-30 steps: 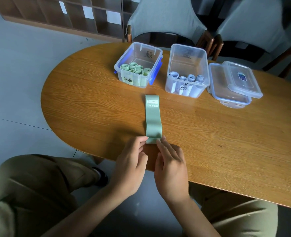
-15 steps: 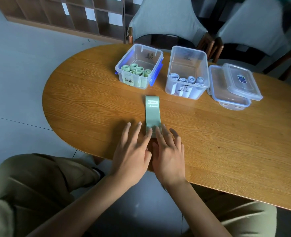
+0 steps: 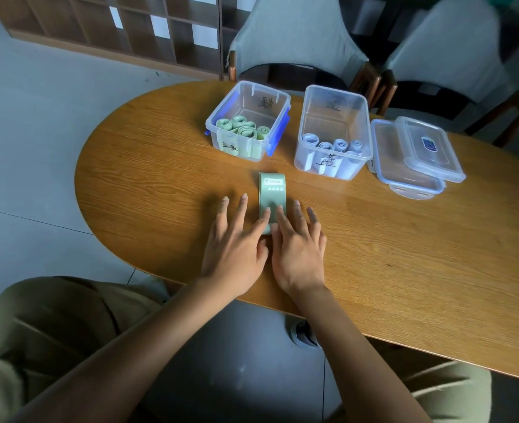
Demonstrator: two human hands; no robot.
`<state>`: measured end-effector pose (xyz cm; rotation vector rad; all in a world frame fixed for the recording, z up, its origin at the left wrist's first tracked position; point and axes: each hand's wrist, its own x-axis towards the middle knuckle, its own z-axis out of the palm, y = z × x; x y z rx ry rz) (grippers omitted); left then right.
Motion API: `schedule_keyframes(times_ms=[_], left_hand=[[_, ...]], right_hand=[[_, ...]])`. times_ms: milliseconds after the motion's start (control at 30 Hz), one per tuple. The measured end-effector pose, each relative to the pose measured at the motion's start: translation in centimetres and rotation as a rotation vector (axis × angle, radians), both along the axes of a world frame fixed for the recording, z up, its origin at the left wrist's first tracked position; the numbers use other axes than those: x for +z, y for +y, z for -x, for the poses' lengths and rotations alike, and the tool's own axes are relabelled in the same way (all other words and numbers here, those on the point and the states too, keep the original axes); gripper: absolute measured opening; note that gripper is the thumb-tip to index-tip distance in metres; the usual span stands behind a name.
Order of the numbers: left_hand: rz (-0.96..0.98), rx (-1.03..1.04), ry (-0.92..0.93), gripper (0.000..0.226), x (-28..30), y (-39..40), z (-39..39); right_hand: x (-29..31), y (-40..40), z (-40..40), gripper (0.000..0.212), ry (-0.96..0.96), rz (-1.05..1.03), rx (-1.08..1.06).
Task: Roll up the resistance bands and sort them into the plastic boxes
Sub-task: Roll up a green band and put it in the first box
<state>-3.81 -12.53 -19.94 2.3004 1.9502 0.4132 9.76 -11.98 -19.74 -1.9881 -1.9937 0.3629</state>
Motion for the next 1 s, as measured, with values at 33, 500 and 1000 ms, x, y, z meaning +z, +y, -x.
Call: schedule_keyframes(times_ms=[33,500,1000], left_hand=[[0.015,-0.001,-0.004,0.059,0.1,0.4,0.0],[-0.062,-0.004,-0.480,0.022,0.5,3.1,-0.4],[-0.157,0.020,-0.530,0.027,-0.2,0.7,0.1]], right_hand=[[0.1,0.4,0.0,0.050,0.005,0.013,0.003],[1.3,3.8,-0.4,0.052,0.057,0.168,0.035],[1.1,-4.0,-1.4,0.052,0.834,-0.052,-0.093]])
